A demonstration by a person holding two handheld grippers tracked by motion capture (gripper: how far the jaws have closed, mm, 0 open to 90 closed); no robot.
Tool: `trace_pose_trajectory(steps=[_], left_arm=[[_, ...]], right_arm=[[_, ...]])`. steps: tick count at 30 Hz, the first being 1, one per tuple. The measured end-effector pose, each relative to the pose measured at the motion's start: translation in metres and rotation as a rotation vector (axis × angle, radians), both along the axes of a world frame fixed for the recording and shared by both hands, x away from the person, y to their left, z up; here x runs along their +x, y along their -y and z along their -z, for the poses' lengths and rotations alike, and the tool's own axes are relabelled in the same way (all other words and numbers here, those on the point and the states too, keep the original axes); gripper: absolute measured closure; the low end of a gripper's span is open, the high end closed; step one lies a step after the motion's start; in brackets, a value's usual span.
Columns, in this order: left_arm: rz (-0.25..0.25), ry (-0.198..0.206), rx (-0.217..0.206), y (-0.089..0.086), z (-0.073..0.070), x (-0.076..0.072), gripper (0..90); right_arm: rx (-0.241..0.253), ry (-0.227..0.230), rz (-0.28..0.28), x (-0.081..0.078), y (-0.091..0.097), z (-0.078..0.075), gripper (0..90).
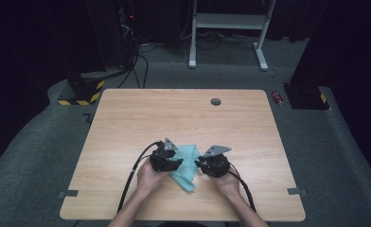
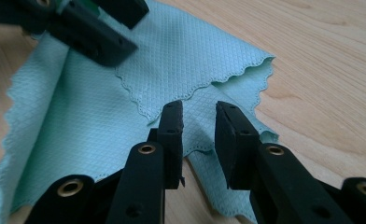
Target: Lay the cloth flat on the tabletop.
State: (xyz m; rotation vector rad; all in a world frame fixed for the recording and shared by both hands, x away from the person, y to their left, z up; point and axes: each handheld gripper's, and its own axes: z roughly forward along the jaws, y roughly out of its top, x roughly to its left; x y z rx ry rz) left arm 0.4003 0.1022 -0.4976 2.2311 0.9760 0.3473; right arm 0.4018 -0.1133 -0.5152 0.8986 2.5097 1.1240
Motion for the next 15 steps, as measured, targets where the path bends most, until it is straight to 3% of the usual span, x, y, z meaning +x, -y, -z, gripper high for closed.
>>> trace_pose_trajectory(steps=[6, 11, 15], left_arm=[[0.037, -0.014, 0.006, 0.017, 0.002, -0.003, 53.8], [0.062, -0.023, 0.057, 0.028, 0.007, -0.005, 53.3], [0.033, -0.013, 0.052, 0.032, 0.01, -0.006, 53.8]], right_arm=[[-0.001, 0.004, 0.005, 0.003, -0.003, 0.007, 71.3], [-0.008, 0.025, 0.0, 0.002, -0.004, 0.008, 71.0], [-0.017, 0.034, -0.001, 0.001, -0.004, 0.008, 70.9]])
